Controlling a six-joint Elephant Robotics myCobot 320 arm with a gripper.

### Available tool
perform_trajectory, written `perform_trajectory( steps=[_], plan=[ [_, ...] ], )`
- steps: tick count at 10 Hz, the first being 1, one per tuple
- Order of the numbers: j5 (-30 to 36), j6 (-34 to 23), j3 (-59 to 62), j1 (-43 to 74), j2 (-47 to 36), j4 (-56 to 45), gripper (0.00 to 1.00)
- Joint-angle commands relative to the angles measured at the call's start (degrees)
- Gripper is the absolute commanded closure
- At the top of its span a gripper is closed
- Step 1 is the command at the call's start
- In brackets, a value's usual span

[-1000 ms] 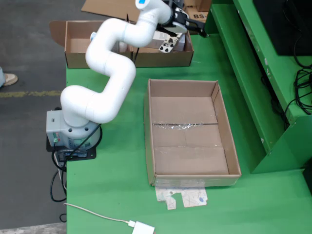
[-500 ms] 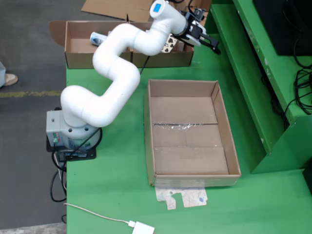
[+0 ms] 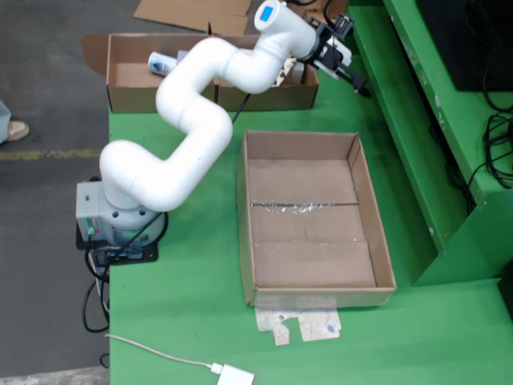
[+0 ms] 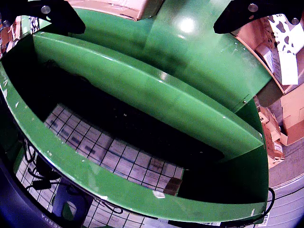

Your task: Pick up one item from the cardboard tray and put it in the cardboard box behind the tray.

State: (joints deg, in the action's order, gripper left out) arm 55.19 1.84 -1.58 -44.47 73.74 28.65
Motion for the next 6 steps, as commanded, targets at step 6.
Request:
perform_trajectory(
  steps=[6],
  plan=[
    [16.26, 27.48, 1.58, 2.2, -20.32, -46.32, 0.0]
  ],
)
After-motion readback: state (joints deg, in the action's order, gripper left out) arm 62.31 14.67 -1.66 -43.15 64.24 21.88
